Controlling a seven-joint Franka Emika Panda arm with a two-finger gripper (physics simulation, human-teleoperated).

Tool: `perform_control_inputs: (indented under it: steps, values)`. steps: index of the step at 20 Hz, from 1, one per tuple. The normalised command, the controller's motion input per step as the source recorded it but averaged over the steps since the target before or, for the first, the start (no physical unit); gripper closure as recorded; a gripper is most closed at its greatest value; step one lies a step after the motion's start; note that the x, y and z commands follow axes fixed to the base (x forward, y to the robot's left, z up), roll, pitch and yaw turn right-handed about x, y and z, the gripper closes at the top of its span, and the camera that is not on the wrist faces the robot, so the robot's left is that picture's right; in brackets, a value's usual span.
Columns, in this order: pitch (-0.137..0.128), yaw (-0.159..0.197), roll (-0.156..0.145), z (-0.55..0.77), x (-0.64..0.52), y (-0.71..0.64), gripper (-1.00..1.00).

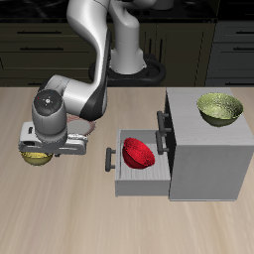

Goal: Place the yellow bowl on the plate

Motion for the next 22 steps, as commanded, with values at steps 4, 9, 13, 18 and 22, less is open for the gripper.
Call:
perform_control_inputs:
  steps: [4,9,13,18,22]
  values:
    - [-0.003,0.014,-0.028,0.04,0.01,0.02,1.0]
    - [0.002,0.019,-0.046,0.14,-0.09,0.0,1.0]
    - [0.013,0.046,0.01,0.21,-0.14,0.2,1.0]
    - [-0.027,0.044,0.052,0.32,-0.19,0.24,1.0]
    - [-0.028,0.032,0.047,0.45,-0.16,0.25,1.0]
